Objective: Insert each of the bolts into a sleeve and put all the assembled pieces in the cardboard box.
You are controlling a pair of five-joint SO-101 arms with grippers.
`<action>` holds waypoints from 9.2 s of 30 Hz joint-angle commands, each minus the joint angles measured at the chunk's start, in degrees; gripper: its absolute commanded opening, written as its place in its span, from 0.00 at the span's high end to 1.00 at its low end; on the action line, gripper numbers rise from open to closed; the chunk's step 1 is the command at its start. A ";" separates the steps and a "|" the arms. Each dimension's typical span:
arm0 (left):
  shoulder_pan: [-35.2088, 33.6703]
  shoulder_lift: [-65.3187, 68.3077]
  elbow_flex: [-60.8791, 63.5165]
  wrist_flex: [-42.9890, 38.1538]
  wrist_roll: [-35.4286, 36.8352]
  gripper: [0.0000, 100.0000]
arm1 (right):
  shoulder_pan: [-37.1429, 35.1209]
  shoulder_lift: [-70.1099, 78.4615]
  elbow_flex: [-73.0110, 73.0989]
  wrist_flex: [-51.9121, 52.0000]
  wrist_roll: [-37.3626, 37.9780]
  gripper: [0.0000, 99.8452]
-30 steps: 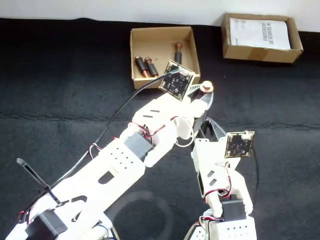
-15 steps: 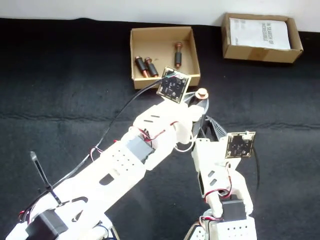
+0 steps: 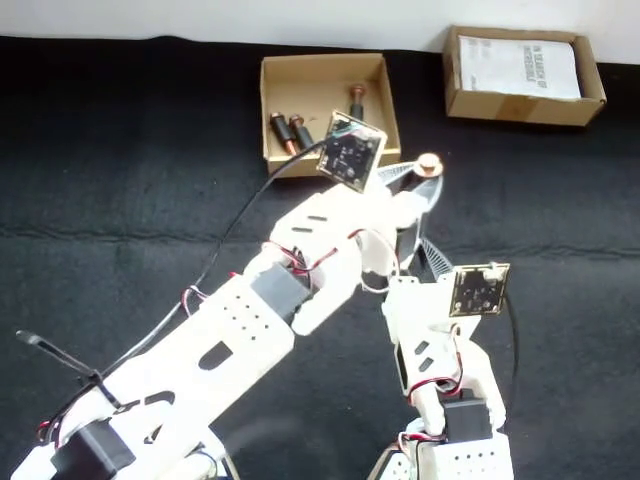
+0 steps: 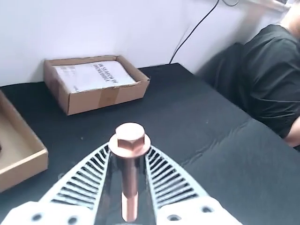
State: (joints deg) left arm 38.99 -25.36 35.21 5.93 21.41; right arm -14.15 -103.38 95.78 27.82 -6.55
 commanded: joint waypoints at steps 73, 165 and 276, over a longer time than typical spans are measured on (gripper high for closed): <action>-1.80 -1.80 5.14 16.26 -3.43 0.71 | -0.04 -1.27 7.34 -9.45 5.36 0.99; -53.05 -78.20 61.85 44.75 -3.60 0.99 | -2.33 170.86 -167.16 9.89 4.92 0.87; -53.41 -78.20 61.85 44.66 -3.60 0.99 | -30.99 136.13 -106.24 51.56 19.52 0.99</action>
State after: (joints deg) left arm -13.76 -101.85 96.04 50.86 18.24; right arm -44.66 32.88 -9.80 79.25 12.62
